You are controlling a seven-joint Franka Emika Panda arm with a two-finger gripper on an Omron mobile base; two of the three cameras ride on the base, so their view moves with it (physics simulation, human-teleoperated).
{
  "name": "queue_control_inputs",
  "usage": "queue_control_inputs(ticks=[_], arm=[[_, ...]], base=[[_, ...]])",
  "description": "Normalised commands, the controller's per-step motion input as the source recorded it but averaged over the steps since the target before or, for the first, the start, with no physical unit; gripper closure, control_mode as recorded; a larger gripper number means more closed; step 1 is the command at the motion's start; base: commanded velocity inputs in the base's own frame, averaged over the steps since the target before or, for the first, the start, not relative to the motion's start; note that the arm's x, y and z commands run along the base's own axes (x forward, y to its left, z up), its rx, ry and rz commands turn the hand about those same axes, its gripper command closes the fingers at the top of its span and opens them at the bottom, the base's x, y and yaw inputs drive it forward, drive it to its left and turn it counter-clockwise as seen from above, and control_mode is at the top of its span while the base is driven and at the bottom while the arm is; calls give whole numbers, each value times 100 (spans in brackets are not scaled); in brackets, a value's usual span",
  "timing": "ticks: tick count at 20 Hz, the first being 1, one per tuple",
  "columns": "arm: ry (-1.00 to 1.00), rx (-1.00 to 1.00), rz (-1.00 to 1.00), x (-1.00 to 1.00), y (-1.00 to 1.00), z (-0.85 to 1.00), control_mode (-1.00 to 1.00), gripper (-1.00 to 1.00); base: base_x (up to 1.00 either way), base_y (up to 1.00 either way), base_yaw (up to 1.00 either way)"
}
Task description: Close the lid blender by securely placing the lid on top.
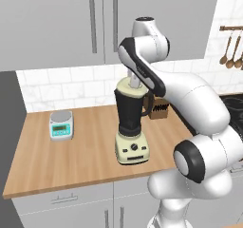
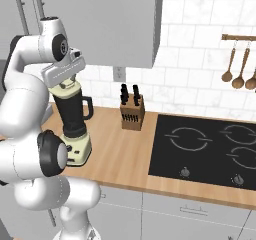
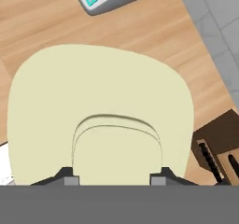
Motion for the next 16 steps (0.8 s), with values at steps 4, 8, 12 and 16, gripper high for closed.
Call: queue_control_inputs(ticks=[4, 8, 12, 16], arm=[[0, 0, -6, 33, 0, 14, -100, 100], [3, 0, -6, 38, 1, 11, -100, 100], [0, 0, -5, 35, 0, 14, -100, 100], [0, 2, -5, 36, 0, 21, -100, 100]], base=[[0, 0, 0], [0, 0, 0], [0, 0, 0], [0, 0, 0]])
